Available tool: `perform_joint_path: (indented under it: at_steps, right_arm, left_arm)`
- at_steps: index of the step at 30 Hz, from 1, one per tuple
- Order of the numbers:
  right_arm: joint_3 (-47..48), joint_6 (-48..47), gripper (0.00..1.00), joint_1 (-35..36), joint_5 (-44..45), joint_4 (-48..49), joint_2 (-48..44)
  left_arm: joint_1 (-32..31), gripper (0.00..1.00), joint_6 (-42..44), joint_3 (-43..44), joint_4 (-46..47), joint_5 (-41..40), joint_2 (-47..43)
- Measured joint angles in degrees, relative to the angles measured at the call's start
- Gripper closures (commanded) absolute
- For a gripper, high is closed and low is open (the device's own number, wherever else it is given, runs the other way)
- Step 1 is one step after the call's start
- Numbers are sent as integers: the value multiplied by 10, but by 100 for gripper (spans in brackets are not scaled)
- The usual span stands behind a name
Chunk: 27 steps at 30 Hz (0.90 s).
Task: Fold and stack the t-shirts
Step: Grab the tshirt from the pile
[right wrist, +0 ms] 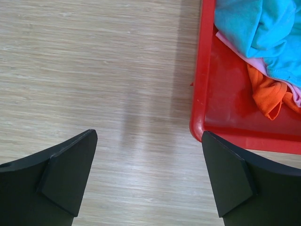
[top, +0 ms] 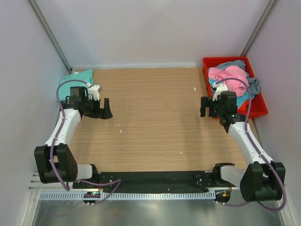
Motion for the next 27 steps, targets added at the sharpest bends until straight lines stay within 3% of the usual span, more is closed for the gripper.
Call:
perform_joint_path:
  at_steps: [6, 13, 19, 27]
  right_arm:
    - [0, 4, 0, 0, 4, -4, 0]
    - [17, -1, 0, 0, 91, -12, 16]
    - [126, -20, 0, -1, 153, -7, 48]
    - [276, -27, 8, -4, 196, 8, 210]
  left_arm:
    - [0, 0, 0, -9, 6, 0, -5]
    - [0, 0, 0, -12, 7, 0, -6]
    - [0, 1, -2, -12, 8, 0, -9]
    - [0, 0, -2, -12, 9, -1, -28]
